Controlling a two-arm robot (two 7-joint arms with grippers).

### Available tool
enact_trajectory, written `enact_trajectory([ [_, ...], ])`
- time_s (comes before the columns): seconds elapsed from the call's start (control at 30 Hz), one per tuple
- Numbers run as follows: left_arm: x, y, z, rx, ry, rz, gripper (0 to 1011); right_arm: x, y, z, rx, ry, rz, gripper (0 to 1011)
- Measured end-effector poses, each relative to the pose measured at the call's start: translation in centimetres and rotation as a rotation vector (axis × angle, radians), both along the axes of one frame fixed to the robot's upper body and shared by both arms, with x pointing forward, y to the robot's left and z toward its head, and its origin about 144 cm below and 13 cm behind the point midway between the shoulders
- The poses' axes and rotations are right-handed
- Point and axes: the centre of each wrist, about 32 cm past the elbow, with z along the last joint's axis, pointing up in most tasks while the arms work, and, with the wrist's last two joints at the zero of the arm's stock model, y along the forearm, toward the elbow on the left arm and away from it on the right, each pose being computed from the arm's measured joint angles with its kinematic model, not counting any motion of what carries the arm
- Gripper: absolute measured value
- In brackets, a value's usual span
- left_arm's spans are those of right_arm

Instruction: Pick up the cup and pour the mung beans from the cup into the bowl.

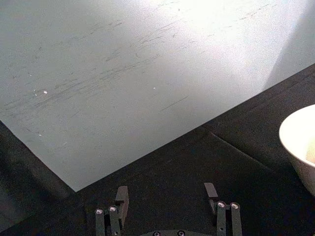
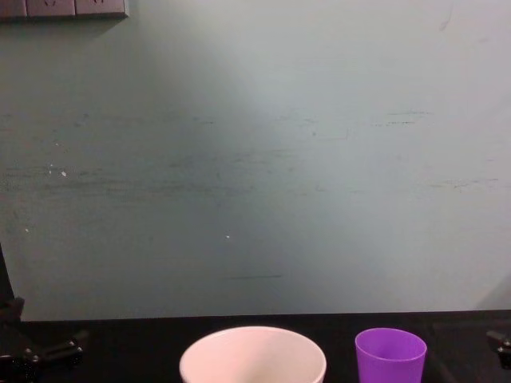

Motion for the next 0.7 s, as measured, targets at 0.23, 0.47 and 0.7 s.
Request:
enact_trajectory([
  [0.23,0.0,0.0,0.0,0.0,0.0,0.0,1000,0.0,0.0,0.0,0.0,0.0,0.0,1003],
  [0.47,0.0,0.0,0.0,0.0,0.0,0.0,1000,0.0,0.0,0.0,0.0,0.0,0.0,1003],
  [0.7,0.0,0.0,0.0,0.0,0.0,0.0,1000,0.0,0.0,0.0,0.0,0.0,0.0,1003],
])
